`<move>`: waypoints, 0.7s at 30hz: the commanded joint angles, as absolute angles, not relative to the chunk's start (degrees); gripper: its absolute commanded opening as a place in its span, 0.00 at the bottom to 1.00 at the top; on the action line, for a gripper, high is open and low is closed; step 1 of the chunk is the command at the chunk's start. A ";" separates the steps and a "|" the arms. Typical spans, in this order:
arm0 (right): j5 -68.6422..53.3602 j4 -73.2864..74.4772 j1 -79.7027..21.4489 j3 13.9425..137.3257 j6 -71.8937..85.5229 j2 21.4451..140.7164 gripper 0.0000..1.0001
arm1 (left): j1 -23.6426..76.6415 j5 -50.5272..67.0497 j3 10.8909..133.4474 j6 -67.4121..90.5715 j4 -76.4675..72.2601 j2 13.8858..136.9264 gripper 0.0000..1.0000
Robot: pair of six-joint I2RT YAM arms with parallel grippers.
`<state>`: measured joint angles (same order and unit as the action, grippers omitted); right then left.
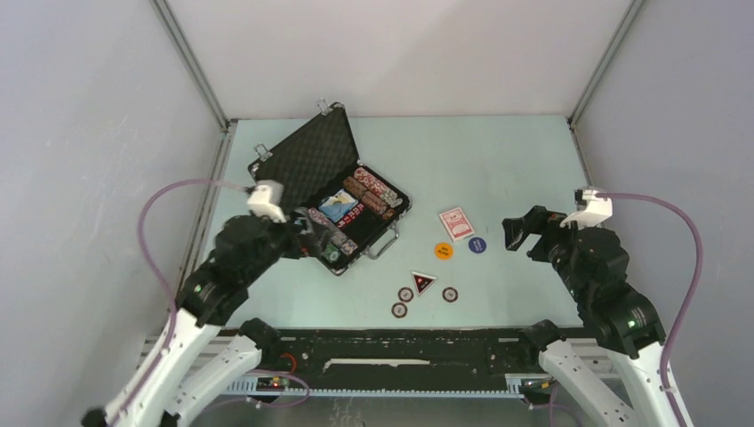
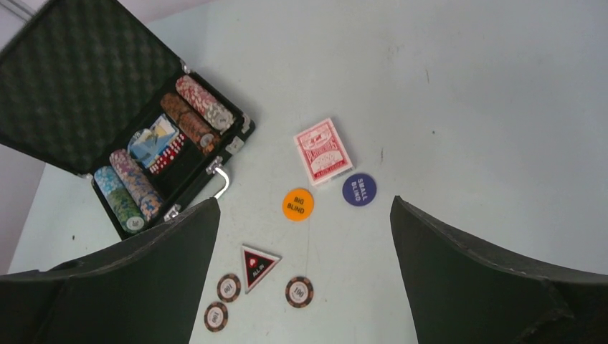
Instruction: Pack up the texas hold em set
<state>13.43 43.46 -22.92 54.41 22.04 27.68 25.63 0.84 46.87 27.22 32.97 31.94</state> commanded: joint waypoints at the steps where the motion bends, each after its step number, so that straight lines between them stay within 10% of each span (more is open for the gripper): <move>1: 11.24 46.53 -23.34 55.81 23.57 31.30 1.00 | 40.83 -12.84 51.86 30.35 32.64 41.51 1.00; 21: 24.03 51.33 -22.59 57.19 28.29 27.61 1.00 | 56.56 -16.14 96.07 56.08 31.35 107.96 1.00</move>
<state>22.09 50.57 -22.83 56.01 27.31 27.70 56.25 -11.11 82.00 44.51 26.92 99.37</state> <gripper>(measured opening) 0.993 0.996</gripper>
